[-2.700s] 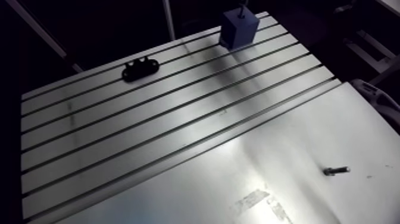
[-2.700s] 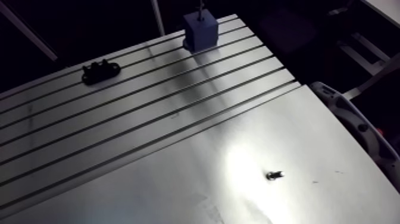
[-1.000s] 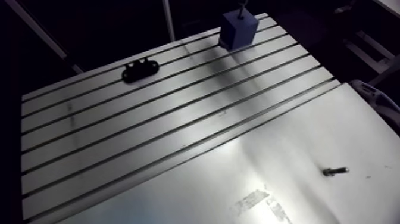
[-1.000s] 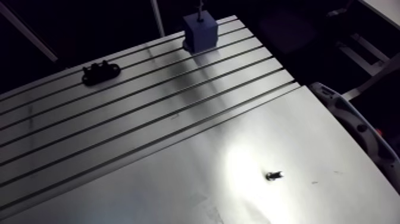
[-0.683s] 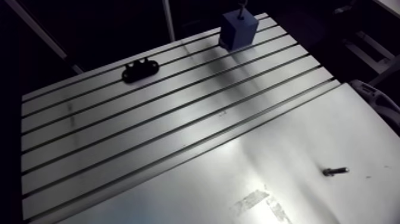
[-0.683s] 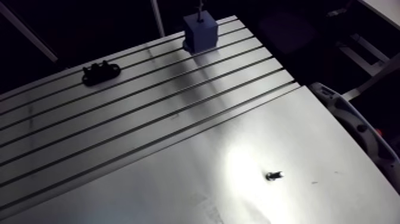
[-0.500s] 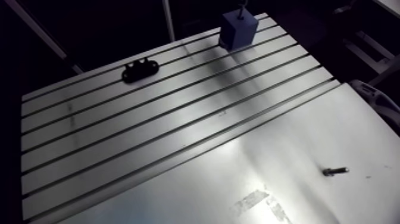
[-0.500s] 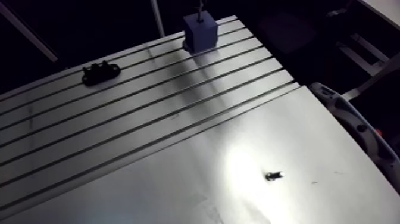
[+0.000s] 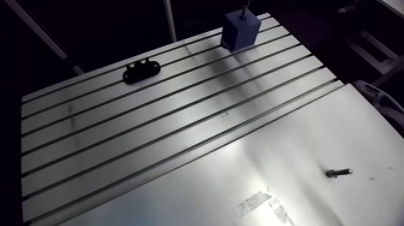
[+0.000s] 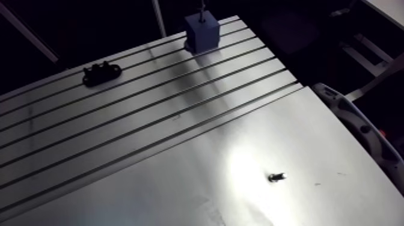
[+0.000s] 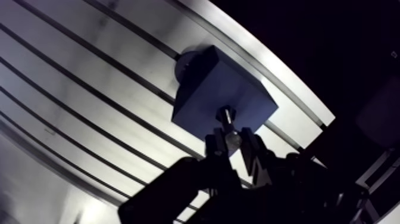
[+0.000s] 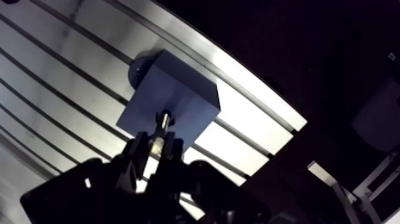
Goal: Pick up the M10 bolt and insert it into the hex recess until seated.
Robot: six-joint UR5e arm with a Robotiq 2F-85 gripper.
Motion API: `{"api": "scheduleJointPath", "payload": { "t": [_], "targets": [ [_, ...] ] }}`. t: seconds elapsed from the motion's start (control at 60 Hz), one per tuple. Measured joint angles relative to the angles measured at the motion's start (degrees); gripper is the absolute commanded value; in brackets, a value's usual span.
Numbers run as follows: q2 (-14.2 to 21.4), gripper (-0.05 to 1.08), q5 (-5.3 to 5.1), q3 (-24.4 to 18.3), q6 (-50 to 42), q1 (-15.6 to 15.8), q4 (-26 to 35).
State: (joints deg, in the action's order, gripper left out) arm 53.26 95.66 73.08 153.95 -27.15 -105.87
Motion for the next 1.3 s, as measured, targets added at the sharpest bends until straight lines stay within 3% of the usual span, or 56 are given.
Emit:
{"api": "scheduleJointPath", "payload": {
  "t": [1.3],
  "targets": [
    [-0.5, 1.02, -0.25, 0.1, 0.0, -0.1, -0.4]
  ]
}}
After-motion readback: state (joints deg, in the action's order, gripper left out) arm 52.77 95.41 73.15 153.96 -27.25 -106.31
